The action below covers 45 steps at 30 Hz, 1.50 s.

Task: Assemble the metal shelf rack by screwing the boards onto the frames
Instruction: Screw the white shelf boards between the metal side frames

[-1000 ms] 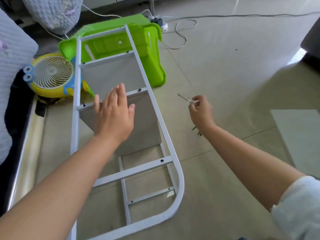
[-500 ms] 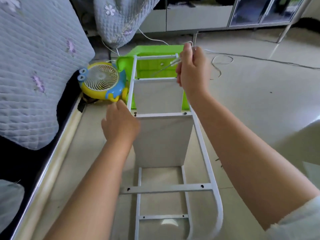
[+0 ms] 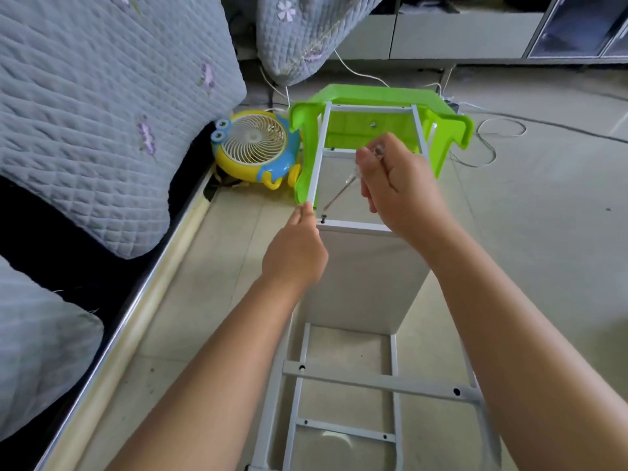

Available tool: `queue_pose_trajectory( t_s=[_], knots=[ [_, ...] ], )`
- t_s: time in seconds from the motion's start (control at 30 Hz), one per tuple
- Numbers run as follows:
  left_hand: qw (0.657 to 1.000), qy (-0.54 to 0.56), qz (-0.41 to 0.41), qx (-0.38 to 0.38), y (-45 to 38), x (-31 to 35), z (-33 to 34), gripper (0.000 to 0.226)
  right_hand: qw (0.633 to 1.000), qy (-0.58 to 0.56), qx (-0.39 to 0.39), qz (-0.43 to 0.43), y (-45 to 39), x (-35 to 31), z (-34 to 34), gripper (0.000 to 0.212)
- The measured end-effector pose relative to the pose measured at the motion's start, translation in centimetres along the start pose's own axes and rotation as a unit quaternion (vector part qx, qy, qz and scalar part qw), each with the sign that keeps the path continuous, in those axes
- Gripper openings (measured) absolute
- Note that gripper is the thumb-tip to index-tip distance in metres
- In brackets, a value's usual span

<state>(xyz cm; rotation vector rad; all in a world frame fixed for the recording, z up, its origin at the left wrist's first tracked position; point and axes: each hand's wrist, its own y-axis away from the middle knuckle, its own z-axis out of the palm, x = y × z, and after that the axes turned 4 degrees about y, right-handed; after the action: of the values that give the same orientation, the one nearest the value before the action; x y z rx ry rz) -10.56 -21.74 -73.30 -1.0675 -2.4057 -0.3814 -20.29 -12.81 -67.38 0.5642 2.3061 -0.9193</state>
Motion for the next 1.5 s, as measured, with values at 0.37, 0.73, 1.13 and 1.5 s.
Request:
queue_pose_trajectory(
  t_s=[0.37, 0.73, 1.13, 1.5],
  knots=[
    [1.0, -0.007, -0.004, -0.007, -0.3, -0.4, 0.2, 0.06, 1.0, 0.009, 0.001, -0.018, -0.1, 0.2, 0.5, 0.033],
    [0.999, -0.03, 0.019, -0.014, -0.4, -0.7, 0.6, 0.058, 0.999, -0.024, -0.022, 0.018, -0.3, 0.1, 0.1, 0.023],
    [1.0, -0.018, 0.018, -0.001, 0.0, -0.3, 0.4, 0.057, 0.999, 0.015, -0.049, -0.003, -0.3, -0.9, -0.3, 0.024],
    [1.0, -0.003, 0.013, 0.003, 0.5, 0.0, 0.0, 0.055, 0.997, 0.008, -0.067, 0.024, -0.1, -1.3, -0.7, 0.022]
  ],
)
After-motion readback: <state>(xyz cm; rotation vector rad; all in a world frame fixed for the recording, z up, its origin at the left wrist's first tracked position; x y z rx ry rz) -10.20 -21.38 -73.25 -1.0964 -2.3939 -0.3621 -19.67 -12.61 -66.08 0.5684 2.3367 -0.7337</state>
